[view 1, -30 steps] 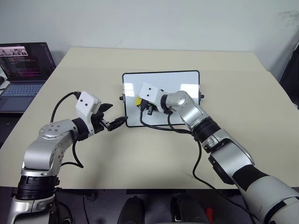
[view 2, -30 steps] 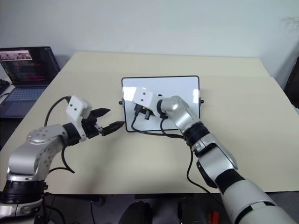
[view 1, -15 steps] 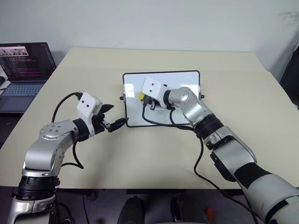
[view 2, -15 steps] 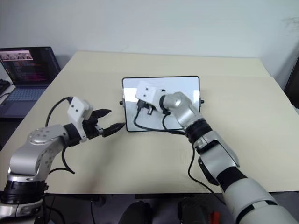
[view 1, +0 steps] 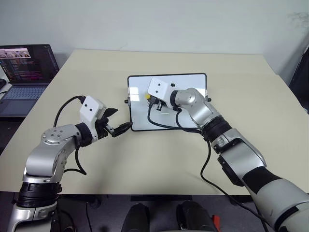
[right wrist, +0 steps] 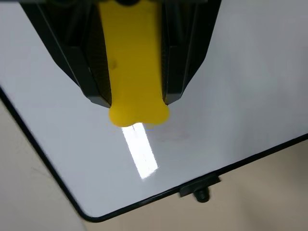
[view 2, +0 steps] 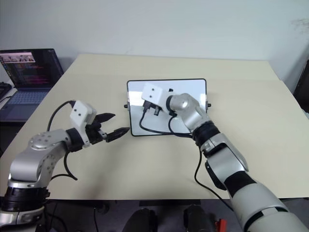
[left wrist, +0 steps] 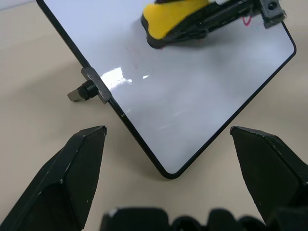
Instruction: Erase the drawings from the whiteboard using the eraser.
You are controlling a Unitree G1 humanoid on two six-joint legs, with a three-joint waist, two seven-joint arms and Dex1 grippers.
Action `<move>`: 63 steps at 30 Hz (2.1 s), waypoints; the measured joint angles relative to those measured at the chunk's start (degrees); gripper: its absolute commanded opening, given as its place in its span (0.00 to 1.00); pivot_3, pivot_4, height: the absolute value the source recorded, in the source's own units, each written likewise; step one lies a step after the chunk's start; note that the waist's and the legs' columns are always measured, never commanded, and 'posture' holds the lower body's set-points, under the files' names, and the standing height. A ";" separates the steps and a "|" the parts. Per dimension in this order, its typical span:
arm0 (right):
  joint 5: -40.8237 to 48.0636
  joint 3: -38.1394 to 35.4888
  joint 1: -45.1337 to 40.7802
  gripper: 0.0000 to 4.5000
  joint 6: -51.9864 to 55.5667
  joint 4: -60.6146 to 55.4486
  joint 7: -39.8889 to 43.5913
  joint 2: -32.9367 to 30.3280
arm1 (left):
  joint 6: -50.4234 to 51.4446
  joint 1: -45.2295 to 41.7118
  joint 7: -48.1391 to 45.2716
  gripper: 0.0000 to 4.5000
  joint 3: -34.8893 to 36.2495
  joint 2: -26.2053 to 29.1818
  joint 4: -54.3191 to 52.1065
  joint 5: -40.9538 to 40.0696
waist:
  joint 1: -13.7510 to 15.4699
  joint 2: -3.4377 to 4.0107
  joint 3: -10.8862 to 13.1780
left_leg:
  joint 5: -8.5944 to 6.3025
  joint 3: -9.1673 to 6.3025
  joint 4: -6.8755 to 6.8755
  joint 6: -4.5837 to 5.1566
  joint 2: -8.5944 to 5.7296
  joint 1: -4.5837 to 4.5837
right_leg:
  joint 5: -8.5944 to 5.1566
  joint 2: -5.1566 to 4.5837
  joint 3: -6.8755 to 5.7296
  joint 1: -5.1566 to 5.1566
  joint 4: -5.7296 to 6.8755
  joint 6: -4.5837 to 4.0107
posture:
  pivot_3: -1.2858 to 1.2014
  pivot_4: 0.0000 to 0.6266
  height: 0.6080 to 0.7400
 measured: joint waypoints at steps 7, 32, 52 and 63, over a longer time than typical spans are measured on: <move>-0.06 0.66 1.44 0.24 0.65 -1.07 0.40 0.30 | 0.00 0.06 -0.04 1.00 -0.05 -0.25 -0.04 0.01 | -0.01 0.01 0.00 | 0.03 -0.01 0.02 0.04 0.02 0.07 | 0.04 0.02 -0.01 0.03 0.03 -0.03 | 0.52 0.24 1.00; 0.08 -0.92 -0.53 0.24 -0.06 0.65 -2.28 0.10 | 0.01 0.37 -0.90 1.00 -0.07 -0.25 -0.30 0.03 | 0.09 0.01 0.00 | 0.08 0.01 -0.01 0.09 0.03 0.04 | 0.08 0.03 0.01 0.02 -0.03 -0.05 | 0.52 0.24 1.00; -1.01 0.87 1.55 0.24 -0.50 -0.43 -1.32 5.26 | -0.02 0.33 -0.78 1.00 -0.95 -0.35 -0.23 0.29 | -0.42 0.06 0.04 | 0.03 -0.02 -0.23 0.06 0.05 -0.14 | 0.05 0.04 -0.04 -0.19 -0.09 -0.09 | 0.52 0.24 1.00; -1.30 -1.42 -1.57 0.24 -2.54 3.60 -6.22 5.76 | 0.03 0.34 0.09 1.00 -0.60 -0.21 -0.18 0.37 | -0.16 0.07 0.06 | 0.03 0.00 -0.26 0.05 0.04 -0.16 | 0.04 0.02 -0.03 -0.20 -0.12 -0.10 | 0.52 0.24 1.00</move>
